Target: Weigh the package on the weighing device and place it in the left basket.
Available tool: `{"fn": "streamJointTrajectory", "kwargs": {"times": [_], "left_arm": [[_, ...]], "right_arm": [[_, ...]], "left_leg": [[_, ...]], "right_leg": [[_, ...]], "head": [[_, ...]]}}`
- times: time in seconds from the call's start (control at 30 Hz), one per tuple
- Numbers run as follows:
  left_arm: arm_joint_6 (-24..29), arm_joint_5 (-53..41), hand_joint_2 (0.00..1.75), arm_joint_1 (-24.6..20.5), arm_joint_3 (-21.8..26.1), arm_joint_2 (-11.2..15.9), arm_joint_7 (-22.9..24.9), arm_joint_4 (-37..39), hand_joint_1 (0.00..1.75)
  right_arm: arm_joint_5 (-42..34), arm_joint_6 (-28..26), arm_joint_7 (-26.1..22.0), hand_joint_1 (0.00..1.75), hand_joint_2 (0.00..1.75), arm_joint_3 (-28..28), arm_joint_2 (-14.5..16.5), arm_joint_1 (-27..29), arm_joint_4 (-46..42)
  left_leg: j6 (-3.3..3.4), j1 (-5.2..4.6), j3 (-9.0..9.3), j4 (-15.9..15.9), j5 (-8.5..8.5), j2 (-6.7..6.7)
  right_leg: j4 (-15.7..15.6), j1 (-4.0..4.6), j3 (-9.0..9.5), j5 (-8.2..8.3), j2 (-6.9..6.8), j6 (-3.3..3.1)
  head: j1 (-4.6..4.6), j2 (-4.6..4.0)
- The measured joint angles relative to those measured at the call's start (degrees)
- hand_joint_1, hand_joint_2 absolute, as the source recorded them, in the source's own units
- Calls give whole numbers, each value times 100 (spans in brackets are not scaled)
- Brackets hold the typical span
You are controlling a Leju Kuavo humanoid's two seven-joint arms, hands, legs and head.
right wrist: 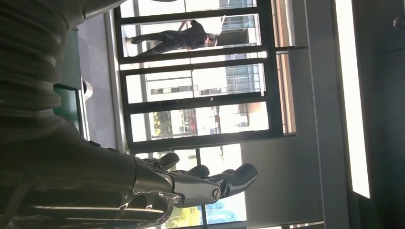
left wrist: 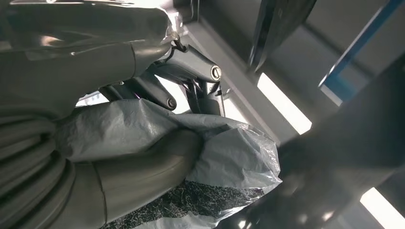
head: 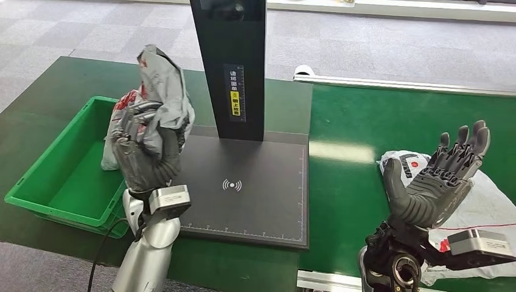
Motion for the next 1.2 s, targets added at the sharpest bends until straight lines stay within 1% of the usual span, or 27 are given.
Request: {"fn": "streamJointTrajectory", "kwargs": {"times": [0.13, 0.27, 0.4, 0.5, 0.57, 0.6, 0.67, 0.73, 0.8, 0.87, 0.93, 1.0, 1.13, 1.2], "left_arm": [[0, 32, 175, 215, 107, 46, -4, -986, 175], [-1, 14, 175, 328, 375, 46, -4, -1655, 175], [-2, -38, 175, 361, 600, 44, -4, -2020, 175], [-2, -162, 175, 269, 917, 12, -3, -2033, 175], [-4, -260, 175, 61, 1278, 0, 106, -1687, 175], [-7, -344, 175, -92, 1485, 12, 247, -1394, 175], [-13, -598, 175, -465, 1931, 94, 664, -625, 175], [-16, -918, 175, -868, 2377, 246, 1002, 286, 175], [-17, -1194, 175, -1221, 2793, 403, 1116, 1159, 175], [-17, -1323, 175, -1457, 3132, 514, 1106, 1818, 175], [-16, -1374, 175, -1613, 3369, 591, 1100, 2289, 175], [-13, -1547, 175, -1741, 3521, 646, 1210, 2655, 175], [-10, -2426, 175, -1995, 3775, 774, 1802, 3419, 175], [-8, -2805, 175, -2109, 3901, 843, 2010, 3778, 175]], "right_arm": [[7, -29, -21, 0, 175, -20, 1, 84, -3], [22, -57, -43, 0, 175, -27, 1, 186, -37], [26, -63, -64, 0, 175, -37, 1, 239, -58], [23, -72, -74, 0, 175, -44, 1, 248, -66], [10, -73, -71, 0, 175, -48, 1, 247, -69], [2, -73, -65, 0, 175, -49, 0, 245, -74], [-21, -65, -35, 0, 175, -50, -1, 234, -81], [-46, -45, 9, 0, 175, -50, -7, 214, -83], [-69, -31, 33, 0, 175, -50, -15, 185, -83], [-80, -30, 40, 0, 175, -50, -23, 162, -83], [-81, -30, 53, 0, 175, -50, -29, 149, -83], [-84, -29, 71, 0, 175, -49, -33, 133, -81], [-98, -28, 90, 0, 175, -32, -44, 99, -81], [-107, -31, 96, 0, 175, -14, -55, 89, -79]], "left_leg": [[0, 0, -1, 0, 0, 0], [0, 0, 2, 0, 0, 0], [0, 0, 3, 0, 0, 0], [0, 0, 5, 0, 1, 0], [0, 0, 7, 0, 2, -1], [-1, 0, 9, 0, 3, -1], [-4, 0, 13, 0, 7, 3], [-6, 1, 16, -1, 12, 12], [-9, 2, 17, -1, 16, 17], [-10, 2, 16, -1, 17, 18], [-11, 3, 11, 0, 17, 17], [-11, 2, 3, 0, 17, 15], [-11, 1, -3, 0, 16, 14], [-11, 1, -3, 0, 16, 16]], "right_leg": [[0, -1, 0, 0, 0, 0], [-1, -1, 1, 0, 0, 0], [0, 0, 1, 0, 0, 0], [-1, 0, 1, 0, -1, 0], [-1, -1, 4, 0, -3, 0], [-1, -1, 6, 1, -4, -1], [0, 0, 9, 5, -2, -5], [2, 1, 9, 11, 3, -11], [5, 3, 8, 14, 6, -13], [7, 3, 6, 15, 7, -13], [8, 3, 2, 14, 6, -13], [8, 3, -3, 14, 5, -12], [7, 2, -8, 13, 5, -12], [7, 2, -10, 14, 6, -12]], "head": [[1, 0], [1, 0], [1, 0], [1, 0], [1, 0], [2, 0], [2, 0], [2, 0], [1, 0], [1, 0], [2, 0], [2, 0], [2, 0], [2, 0]]}}
